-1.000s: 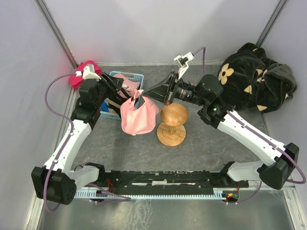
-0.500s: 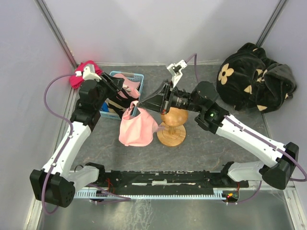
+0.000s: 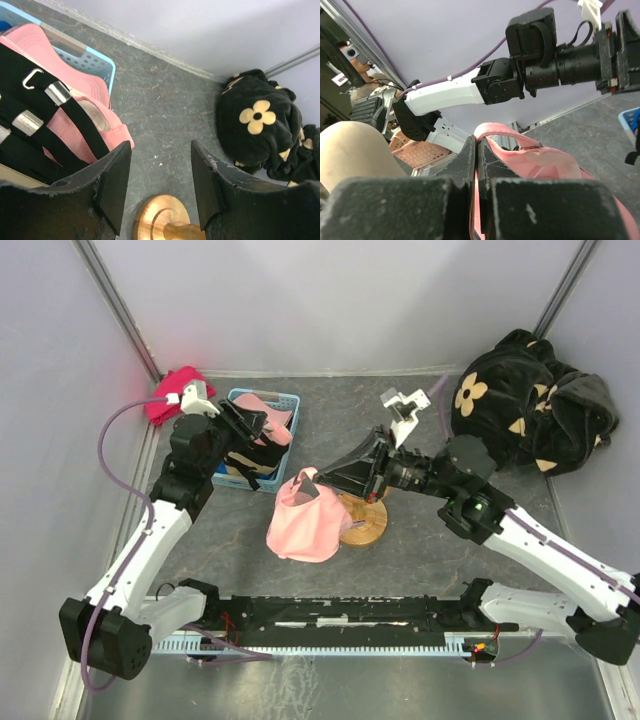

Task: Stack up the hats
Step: Place the hat on the hat stand.

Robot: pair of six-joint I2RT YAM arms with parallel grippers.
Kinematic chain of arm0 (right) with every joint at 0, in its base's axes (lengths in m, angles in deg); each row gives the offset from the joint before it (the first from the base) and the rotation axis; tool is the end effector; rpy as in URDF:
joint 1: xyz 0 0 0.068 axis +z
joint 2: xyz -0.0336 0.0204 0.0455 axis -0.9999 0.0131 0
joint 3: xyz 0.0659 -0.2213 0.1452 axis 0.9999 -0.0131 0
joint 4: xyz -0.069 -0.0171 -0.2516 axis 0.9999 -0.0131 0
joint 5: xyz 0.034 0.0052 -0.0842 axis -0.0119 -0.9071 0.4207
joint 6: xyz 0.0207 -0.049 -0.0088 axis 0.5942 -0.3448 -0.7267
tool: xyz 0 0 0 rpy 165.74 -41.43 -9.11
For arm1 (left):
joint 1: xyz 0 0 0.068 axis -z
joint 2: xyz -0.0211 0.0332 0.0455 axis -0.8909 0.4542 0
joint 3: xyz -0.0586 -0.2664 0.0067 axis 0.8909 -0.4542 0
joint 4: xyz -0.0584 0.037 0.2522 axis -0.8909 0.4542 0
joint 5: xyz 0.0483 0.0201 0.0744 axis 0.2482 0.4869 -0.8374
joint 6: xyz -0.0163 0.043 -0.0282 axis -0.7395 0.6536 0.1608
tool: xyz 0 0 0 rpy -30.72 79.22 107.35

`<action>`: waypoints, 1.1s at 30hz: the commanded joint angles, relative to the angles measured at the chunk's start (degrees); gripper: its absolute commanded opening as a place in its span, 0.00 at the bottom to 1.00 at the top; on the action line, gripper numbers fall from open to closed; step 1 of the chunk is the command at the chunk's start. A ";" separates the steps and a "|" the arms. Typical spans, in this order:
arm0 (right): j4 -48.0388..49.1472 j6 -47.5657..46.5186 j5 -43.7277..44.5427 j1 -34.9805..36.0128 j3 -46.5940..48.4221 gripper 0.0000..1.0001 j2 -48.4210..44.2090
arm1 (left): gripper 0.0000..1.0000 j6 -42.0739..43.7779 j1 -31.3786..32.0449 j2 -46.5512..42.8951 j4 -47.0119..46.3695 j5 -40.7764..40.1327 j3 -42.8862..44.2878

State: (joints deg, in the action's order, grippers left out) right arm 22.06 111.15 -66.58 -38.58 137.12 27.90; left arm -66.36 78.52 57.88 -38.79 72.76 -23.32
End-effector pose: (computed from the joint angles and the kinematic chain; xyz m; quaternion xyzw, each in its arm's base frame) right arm 0.1368 0.1946 0.4405 -0.2426 0.5645 0.6709 0.4151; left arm 0.2349 -0.0652 0.3552 -0.1619 0.7446 -0.3008 0.5735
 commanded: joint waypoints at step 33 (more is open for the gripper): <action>36.99 30.02 -11.77 -40.68 -24.79 0.02 -3.75 | 0.58 5.16 11.97 8.54 -8.94 -4.13 -1.19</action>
State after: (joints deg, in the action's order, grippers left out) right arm 52.51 138.82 -77.38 -78.44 115.18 28.25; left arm -63.76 89.49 65.44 -43.64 69.49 -25.07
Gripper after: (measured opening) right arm 0.026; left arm 0.583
